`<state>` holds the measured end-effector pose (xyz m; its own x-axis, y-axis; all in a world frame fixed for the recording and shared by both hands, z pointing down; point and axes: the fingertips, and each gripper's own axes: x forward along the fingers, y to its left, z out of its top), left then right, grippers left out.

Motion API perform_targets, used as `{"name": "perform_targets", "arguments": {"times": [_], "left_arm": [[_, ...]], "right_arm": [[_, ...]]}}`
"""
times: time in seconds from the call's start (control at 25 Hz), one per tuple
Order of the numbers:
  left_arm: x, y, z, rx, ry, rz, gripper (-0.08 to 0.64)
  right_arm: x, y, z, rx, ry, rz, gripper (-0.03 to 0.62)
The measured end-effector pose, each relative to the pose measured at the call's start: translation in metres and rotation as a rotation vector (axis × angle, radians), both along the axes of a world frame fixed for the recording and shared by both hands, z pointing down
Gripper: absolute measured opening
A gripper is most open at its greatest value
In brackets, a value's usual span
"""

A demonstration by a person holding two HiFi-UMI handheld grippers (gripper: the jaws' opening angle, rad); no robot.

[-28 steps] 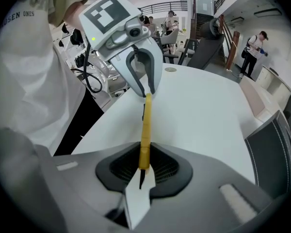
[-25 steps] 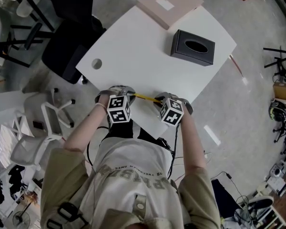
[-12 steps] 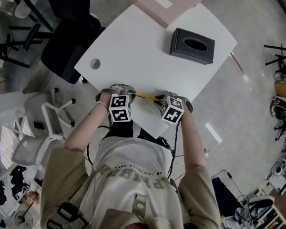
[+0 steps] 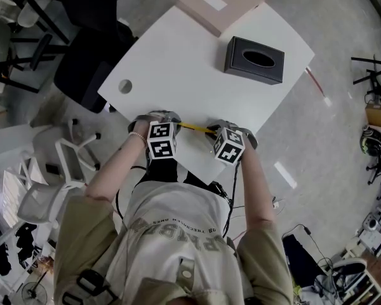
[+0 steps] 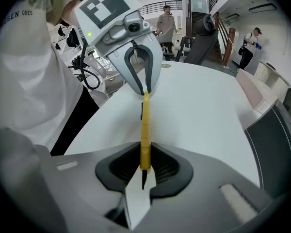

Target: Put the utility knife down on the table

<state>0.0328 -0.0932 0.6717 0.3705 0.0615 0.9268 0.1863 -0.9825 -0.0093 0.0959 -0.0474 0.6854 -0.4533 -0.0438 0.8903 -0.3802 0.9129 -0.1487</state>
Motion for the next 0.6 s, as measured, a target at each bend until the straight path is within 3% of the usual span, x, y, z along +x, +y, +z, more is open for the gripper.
{"name": "perform_targets", "arguments": {"times": [0.6], "left_arm": [[0.006,-0.0071,0.0014,-0.076,-0.048,-0.036,0.049]], "right_arm": [[0.0099,-0.0065,0.0059,0.076,0.05,0.017,0.092]]}}
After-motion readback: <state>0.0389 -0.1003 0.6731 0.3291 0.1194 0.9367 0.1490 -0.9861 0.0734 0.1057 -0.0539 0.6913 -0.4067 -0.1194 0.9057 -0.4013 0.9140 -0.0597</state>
